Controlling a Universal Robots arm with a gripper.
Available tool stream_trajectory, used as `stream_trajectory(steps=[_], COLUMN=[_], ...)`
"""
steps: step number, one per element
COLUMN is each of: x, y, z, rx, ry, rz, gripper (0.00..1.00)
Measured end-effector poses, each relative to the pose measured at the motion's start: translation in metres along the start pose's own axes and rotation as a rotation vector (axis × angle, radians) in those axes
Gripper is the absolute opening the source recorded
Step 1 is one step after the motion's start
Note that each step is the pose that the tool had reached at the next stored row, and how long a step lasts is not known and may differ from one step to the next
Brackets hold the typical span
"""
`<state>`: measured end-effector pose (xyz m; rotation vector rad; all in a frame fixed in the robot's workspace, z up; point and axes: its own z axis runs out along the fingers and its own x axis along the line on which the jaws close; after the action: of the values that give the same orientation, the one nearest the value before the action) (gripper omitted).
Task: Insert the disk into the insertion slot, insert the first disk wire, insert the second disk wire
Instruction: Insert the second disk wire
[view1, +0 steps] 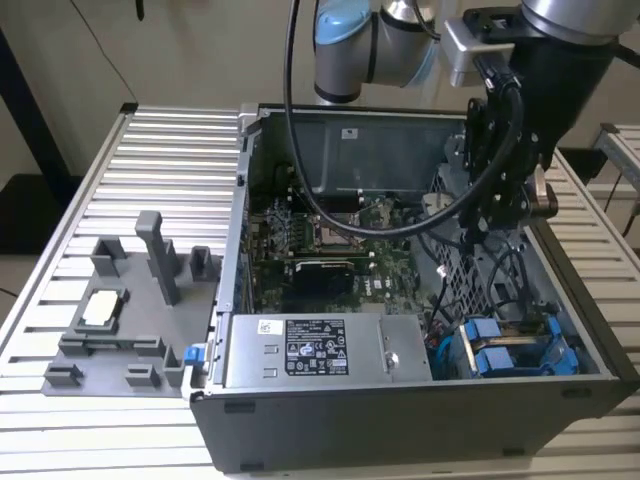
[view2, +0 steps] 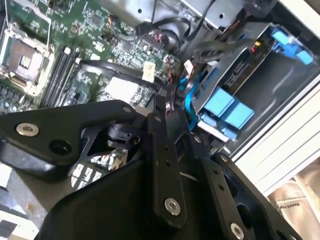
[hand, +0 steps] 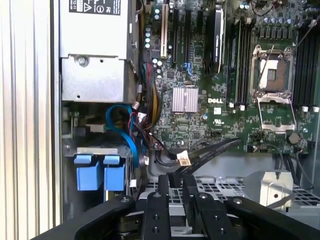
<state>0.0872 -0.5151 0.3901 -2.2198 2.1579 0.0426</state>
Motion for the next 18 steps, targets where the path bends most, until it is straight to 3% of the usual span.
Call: stream_trajectory(steps=[3, 4, 6, 8, 12, 15, 18], x=[-0.0002, -0.0006, -0.0012, -0.0040, -0.0130, -0.0150, -0.0163], y=[0.0021, 0.0025, 0.0030, 0.0039, 0.0058, 0.0106, 0.0163], z=[0.0001, 0.0002, 0.0003, 0.0015, 0.0065, 0.0102, 0.0127], rx=[0.0026, 0.0066, 0.0106, 0.0186, 0.0398, 0.0574, 0.0856], ry=[0.0023, 0.0123, 0.0390, 0.0546, 0.0586, 0.0592, 0.0605], rz=[-0.003, -0.005, -0.012, -0.017, -0.027, -0.030, -0.032], gripper=[0.27, 0.27, 0.27, 0.27, 0.27, 0.27, 0.27])
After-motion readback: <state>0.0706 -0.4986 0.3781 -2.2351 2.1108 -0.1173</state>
